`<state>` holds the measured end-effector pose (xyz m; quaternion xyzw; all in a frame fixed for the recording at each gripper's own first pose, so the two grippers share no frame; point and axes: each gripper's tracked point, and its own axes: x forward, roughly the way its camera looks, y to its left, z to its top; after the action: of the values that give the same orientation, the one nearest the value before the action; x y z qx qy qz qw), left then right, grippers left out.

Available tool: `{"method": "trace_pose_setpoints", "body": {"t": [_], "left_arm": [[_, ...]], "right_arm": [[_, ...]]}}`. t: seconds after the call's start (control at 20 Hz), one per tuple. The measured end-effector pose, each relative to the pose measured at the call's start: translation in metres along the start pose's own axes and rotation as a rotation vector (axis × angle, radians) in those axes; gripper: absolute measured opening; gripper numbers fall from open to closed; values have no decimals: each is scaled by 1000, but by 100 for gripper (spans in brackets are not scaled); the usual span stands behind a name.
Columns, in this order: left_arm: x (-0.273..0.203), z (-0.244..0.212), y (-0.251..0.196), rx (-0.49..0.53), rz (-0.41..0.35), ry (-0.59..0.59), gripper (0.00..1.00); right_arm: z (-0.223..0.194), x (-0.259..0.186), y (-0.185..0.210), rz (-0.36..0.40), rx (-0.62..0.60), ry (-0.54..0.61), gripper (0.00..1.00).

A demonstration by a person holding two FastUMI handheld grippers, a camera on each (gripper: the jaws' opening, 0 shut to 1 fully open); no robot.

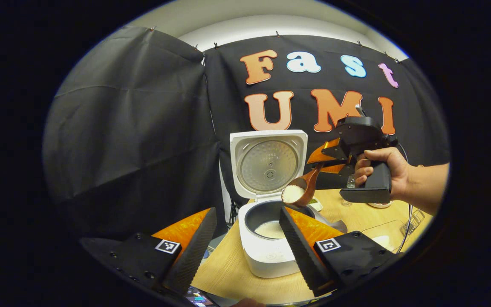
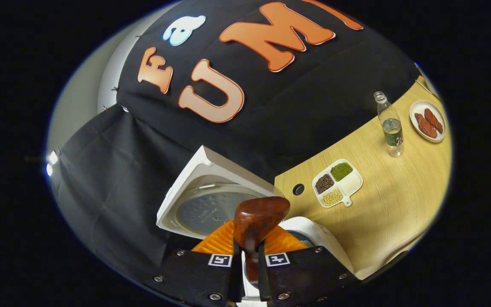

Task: Close the left gripper, press the button to open the rice cooker; take a wooden spoon from the chopstick holder with the right hand, scoop a spoonful of rice and pour it into the rice cooker, then put the wooden spoon back into the chopstick holder.

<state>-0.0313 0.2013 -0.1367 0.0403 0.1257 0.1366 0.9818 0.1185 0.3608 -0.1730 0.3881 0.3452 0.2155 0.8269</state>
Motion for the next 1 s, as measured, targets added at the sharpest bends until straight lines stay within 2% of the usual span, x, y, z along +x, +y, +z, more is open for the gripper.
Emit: {"method": "trace_pose_setpoints", "body": {"t": [0.05, 0.25, 0.35, 0.4, 0.45, 0.5, 0.65, 0.7, 0.75, 1.0], "left_arm": [[2, -3, 2, -3, -2, 4, 96], [6, -10, 8, 1, -4, 20, 96], [8, -6, 9, 10, -7, 14, 100], [9, -5, 8, 15, -8, 7, 96], [9, -4, 8, 20, -11, 2, 100], [8, -3, 7, 24, -16, -1, 96], [9, -4, 5, 21, -25, 2, 96], [7, -5, 5, 18, -25, 5, 100], [6, -5, 5, 16, -24, 6, 96], [4, -2, 0, 21, -27, 2, 96]], "right_arm": [[-4, 2, 0, -13, -35, 4, 14], [-16, 13, 4, -68, -229, -5, 14], [-21, 13, 8, -89, -322, -14, 14], [-21, 13, 12, -87, -353, -21, 14], [-22, 12, 15, -82, -378, -26, 14], [-22, 11, 20, -72, -402, -31, 14], [-20, 7, 32, -57, -525, -54, 14], [-19, 6, 37, -48, -567, -62, 14], [-21, 5, 42, -39, -605, -69, 14], [-26, -5, 61, 2, -743, -88, 14]]}}
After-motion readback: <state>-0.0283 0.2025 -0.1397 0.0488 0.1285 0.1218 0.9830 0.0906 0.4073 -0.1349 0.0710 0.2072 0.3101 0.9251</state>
